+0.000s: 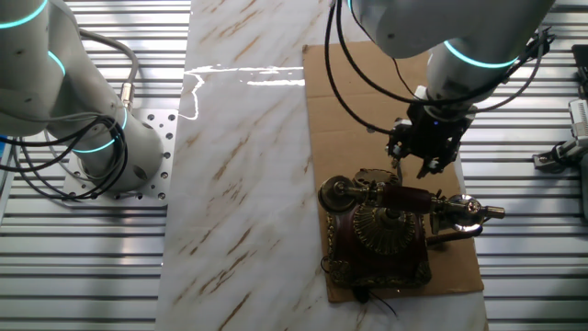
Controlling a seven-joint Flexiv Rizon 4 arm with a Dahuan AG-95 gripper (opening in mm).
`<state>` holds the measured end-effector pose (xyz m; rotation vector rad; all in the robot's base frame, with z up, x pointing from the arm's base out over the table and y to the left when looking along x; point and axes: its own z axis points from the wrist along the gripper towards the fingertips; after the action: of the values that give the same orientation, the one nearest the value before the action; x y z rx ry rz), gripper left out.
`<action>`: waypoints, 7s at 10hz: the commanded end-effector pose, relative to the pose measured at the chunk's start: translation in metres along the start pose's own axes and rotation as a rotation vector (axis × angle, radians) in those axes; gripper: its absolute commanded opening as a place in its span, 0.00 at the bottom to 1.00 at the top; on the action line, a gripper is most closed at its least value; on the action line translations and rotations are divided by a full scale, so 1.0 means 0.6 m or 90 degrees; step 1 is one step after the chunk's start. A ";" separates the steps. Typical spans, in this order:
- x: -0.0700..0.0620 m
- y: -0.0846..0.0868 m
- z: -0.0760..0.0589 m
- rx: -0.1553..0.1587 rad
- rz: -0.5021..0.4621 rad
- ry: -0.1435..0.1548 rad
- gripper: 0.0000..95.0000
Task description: Dial a number on an old rotary phone
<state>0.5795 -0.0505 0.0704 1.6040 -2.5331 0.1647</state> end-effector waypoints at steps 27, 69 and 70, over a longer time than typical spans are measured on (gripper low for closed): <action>-0.007 0.012 0.063 0.022 -0.009 0.012 0.20; -0.019 0.050 -0.097 -0.090 0.084 -0.074 0.00; -0.019 0.050 -0.097 -0.085 0.090 -0.065 0.00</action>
<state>0.5609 -0.0177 0.1246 1.4395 -2.6804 -0.0896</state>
